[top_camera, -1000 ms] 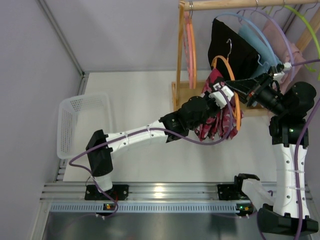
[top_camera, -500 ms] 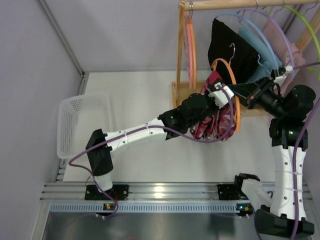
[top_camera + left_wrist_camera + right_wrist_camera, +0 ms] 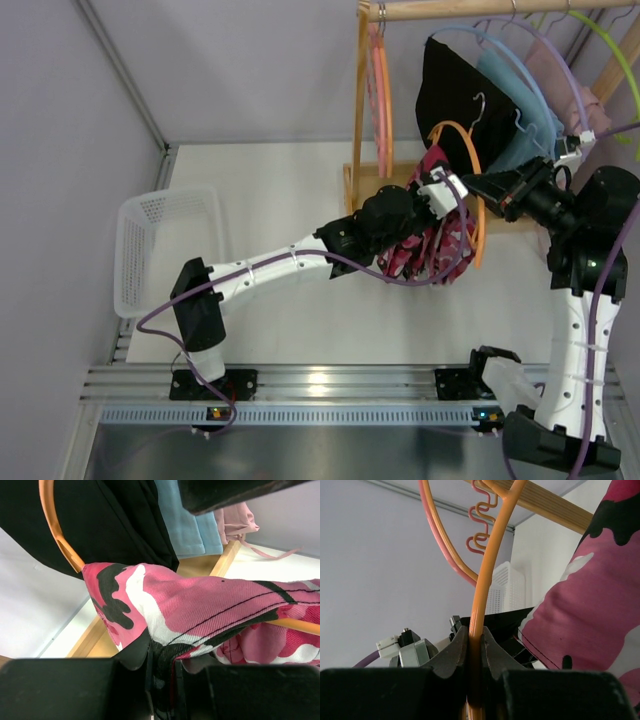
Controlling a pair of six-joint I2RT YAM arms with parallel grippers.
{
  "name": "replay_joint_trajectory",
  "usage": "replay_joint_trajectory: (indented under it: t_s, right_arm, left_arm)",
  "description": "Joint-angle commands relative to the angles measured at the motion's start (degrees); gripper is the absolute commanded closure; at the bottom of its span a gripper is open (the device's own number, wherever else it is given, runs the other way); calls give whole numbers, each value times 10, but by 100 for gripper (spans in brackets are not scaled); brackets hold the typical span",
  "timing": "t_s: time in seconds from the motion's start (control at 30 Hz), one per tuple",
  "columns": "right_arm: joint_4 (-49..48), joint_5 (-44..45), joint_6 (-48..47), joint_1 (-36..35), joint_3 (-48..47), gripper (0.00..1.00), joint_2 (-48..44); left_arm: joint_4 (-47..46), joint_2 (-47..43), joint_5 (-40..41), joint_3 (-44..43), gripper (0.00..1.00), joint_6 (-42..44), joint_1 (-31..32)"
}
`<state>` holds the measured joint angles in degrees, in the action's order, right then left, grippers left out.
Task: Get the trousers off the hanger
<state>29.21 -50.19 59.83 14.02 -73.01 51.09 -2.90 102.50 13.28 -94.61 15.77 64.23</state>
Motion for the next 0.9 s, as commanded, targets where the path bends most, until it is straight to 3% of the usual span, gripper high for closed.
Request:
replay_joint_trajectory:
  t_s: [0.0,0.2,0.67,0.77,0.8,0.87]
  right_arm:
    - [-42,28,-65,14,-40,100,-3]
    - [-104,-13,-15,14,8,100,-30]
    - [-54,5,-37,25,112,100,-50]
    - [-152,-61,68,59,181,100,-44]
    - [-239,-91,107,69,223,100,-48]
    - [-310,-112,190,99,251,100,-50]
  left_arm:
    - [-59,-63,13,-36,100,0,-10]
    - [-58,-43,40,-86,100,13,-10]
    - [-57,-20,57,-211,100,38,3]
    - [-58,-28,68,-215,100,50,3]
    - [-58,-30,72,-215,100,53,3]
    - [-58,-37,74,-216,100,62,2]
